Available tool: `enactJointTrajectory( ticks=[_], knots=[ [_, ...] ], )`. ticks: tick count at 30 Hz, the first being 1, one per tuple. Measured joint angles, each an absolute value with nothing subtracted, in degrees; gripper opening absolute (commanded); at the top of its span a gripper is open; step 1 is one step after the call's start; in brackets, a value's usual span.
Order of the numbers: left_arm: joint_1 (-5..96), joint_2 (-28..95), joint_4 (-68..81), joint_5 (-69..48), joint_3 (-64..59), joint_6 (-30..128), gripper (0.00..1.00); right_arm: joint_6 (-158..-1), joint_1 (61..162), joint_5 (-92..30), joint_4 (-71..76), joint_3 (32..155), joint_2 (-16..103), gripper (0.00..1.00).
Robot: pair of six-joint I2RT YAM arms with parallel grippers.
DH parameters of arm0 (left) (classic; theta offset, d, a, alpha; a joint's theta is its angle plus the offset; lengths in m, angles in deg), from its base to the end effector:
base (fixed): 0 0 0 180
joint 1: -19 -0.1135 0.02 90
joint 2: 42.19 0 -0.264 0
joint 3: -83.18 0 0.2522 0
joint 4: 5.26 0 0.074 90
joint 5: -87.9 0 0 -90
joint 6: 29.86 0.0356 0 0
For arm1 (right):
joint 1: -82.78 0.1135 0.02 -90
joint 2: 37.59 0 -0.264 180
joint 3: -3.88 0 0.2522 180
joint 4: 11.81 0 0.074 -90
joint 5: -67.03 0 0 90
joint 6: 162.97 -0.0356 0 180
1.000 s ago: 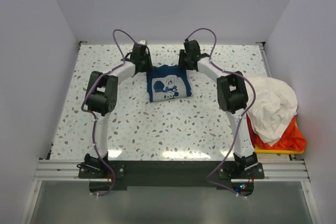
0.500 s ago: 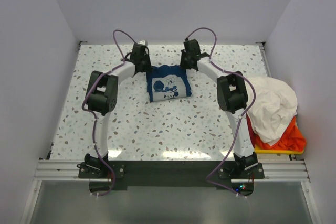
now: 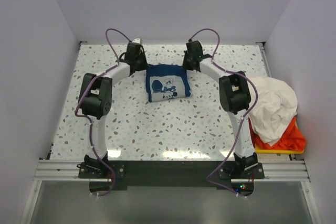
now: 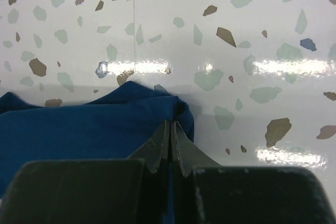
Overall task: Fold and stack the t-shirts
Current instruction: Fold the tshirt
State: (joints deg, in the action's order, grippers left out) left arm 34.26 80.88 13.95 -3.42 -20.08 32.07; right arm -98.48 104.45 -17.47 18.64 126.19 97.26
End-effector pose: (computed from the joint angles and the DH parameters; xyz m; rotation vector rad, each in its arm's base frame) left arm 0.4691 -0.1288 0.1803 -0.2427 2.2746 -0.4271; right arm 0.4961 0.1934 0.1713 0.1270 2.3331 0.3038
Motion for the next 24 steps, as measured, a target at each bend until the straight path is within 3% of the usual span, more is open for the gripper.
enactJointTrajectory(
  ticks=[8, 10, 12, 14, 16, 20, 24],
  knots=[
    [33.3, 80.2, 13.3, -4.4, -19.9, 31.7, 0.00, -99.5, 103.1, -17.6, 17.5, 126.1, 96.1, 0.00],
    [33.3, 80.3, 13.3, -4.8, -19.9, 31.7, 0.13, -99.7, 103.0, -17.8, 17.6, 126.1, 96.1, 0.02],
    [33.2, 80.8, 13.3, -5.0, -20.4, 32.0, 0.33, -100.1, 103.0, -17.8, 17.8, 126.5, 96.2, 0.23],
    [33.0, 81.1, 13.5, -5.4, -20.6, 32.2, 0.46, -100.1, 102.9, -18.0, 18.2, 127.1, 96.2, 0.37],
    [32.4, 81.1, 13.5, -6.0, -20.6, 32.5, 0.52, -100.0, 102.5, -18.0, 18.7, 127.9, 96.2, 0.43],
    [30.7, 80.4, 13.8, -6.5, -20.5, 32.2, 0.52, -99.7, 101.5, -17.9, 20.6, 128.5, 95.6, 0.43],
    [29.6, 76.0, 13.1, -7.4, -17.0, 31.0, 0.47, -100.6, 101.0, -19.4, 21.0, 121.6, 89.9, 0.33]
  ],
)
